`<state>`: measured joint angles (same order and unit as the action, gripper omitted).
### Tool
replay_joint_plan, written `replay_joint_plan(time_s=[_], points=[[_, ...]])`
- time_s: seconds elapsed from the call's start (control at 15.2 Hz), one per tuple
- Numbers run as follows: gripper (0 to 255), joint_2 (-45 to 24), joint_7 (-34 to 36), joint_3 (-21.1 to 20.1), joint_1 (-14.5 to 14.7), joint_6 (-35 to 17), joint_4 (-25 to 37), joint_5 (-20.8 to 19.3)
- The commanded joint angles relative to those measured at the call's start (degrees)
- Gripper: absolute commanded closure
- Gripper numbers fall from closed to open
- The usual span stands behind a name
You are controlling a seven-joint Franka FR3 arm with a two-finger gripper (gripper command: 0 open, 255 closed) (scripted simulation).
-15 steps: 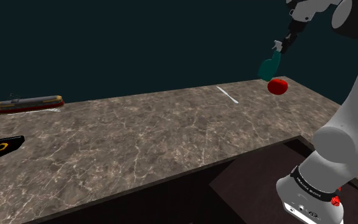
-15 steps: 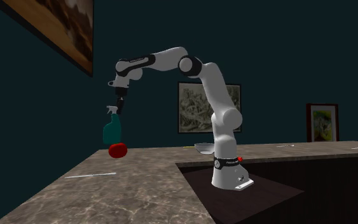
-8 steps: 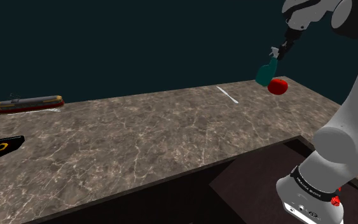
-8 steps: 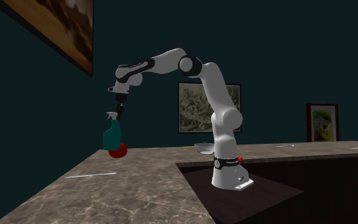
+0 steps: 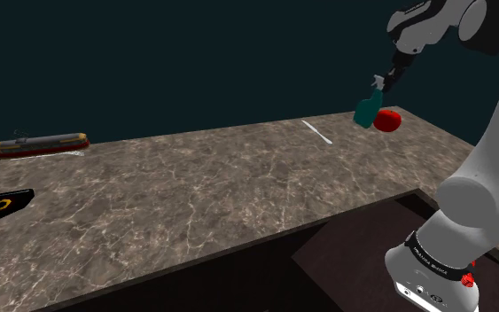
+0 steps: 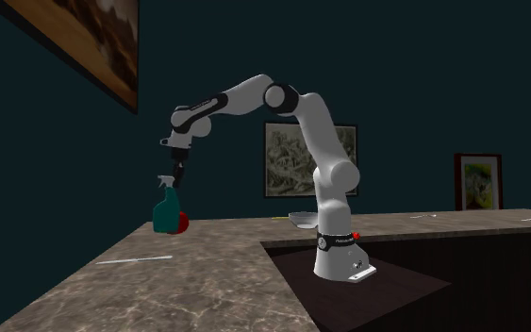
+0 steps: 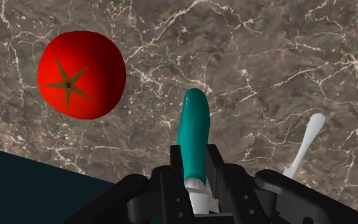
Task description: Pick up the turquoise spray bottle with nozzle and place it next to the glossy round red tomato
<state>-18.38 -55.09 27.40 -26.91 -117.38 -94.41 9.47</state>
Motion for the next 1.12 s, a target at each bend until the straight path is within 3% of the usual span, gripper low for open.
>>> replay_joint_plan(time_s=[0.0,0.26,0.73,0.79,1.06], points=[[255,-0.42,-0.21,-0.1,-0.06,-1.33,-0.91,0.29],[255,-1.26,-0.59,-0.34,-0.13,-3.97,-2.81,0.85],[255,-1.26,-0.59,-0.35,-0.13,-3.97,-2.81,0.85],[0,-1.26,-0.59,-0.35,-0.13,-3.97,-2.81,0.85],[0,-1.25,-0.59,-0.35,-0.13,-3.97,-2.82,0.85]])
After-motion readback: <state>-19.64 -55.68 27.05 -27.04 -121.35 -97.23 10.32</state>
